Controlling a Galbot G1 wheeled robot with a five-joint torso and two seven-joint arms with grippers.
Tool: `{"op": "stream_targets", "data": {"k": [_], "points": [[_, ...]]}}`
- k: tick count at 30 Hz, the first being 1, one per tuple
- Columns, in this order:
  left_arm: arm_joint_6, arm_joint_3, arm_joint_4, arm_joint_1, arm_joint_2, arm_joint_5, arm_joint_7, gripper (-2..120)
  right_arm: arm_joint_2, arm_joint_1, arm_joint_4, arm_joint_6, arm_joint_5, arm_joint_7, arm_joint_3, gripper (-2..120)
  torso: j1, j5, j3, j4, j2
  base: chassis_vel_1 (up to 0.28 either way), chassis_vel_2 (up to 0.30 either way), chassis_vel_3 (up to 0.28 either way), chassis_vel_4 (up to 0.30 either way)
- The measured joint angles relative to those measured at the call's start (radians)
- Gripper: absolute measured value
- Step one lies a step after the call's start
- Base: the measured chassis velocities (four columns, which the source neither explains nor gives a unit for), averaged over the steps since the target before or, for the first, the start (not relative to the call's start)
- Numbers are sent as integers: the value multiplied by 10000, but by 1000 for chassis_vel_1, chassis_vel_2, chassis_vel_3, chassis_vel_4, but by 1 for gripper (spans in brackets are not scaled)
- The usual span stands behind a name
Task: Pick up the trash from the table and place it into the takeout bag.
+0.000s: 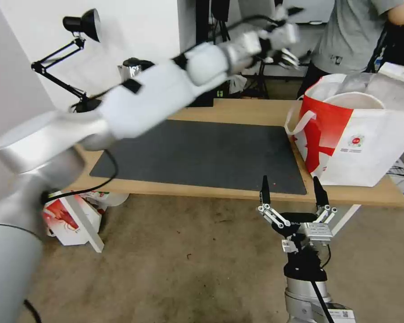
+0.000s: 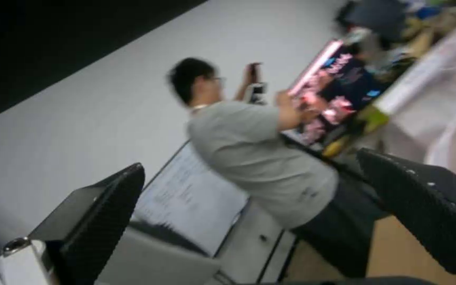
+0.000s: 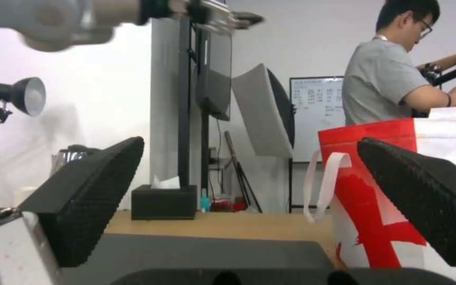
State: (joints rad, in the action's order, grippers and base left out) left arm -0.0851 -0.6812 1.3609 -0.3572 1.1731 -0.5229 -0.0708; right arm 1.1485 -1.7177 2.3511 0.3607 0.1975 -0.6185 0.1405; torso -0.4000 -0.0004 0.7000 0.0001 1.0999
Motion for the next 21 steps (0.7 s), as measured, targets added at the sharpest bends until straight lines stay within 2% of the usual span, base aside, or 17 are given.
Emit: {"op": "stream_targets", "data": {"k": [3,4,6,8,10,11,15,16,19,20,21], "points": [[311,272,884,321,-731,-269,698,100,-1,0,0,0,0,0,0,100,0,0,0,0,0,0,0,0,0],[311,272,884,321,-731,-269,698,100,-1,0,0,0,0,0,0,100,0,0,0,0,0,0,0,0,0],[602,702,1760,679,-1629,-436,1336,100,-1,-1,-1,0,0,0,0,100,1,2,-1,-3,1,0,0,0,0],[669,845,1939,781,-1853,-487,1451,100,0,0,0,0,1,-1,2,100,0,1,0,-2,1,0,0,0,0],[902,1420,2695,1135,-2693,-681,1783,100,0,0,-1,0,0,0,0,100,0,1,0,3,1,0,0,0,0],[902,1420,2695,1135,-2693,-681,1783,100,0,0,-1,0,0,0,0,100,0,1,0,3,1,0,0,0,0],[1308,2716,4229,2261,-4314,-1012,2327,100,0,1,0,0,1,-1,2,100,0,5,-1,0,1,0,0,0,0],[1308,2716,4229,2261,-4314,-1012,2327,100,0,1,0,0,1,-1,2,100,0,5,-1,0,1,0,0,0,0],[1296,3720,5206,3638,-5415,-1159,2645,100,0,0,0,0,0,0,-1,100,1,3,-2,1,2,0,0,0,0],[1296,3720,5206,3638,-5415,-1159,2645,100,0,0,0,0,0,0,-1,100,1,3,-2,1,2,0,0,0,0],[1275,4261,5520,4363,-5710,-1162,2736,100,-1,0,0,0,0,0,0,100,1,1,-1,2,1,0,0,0,0]]}}
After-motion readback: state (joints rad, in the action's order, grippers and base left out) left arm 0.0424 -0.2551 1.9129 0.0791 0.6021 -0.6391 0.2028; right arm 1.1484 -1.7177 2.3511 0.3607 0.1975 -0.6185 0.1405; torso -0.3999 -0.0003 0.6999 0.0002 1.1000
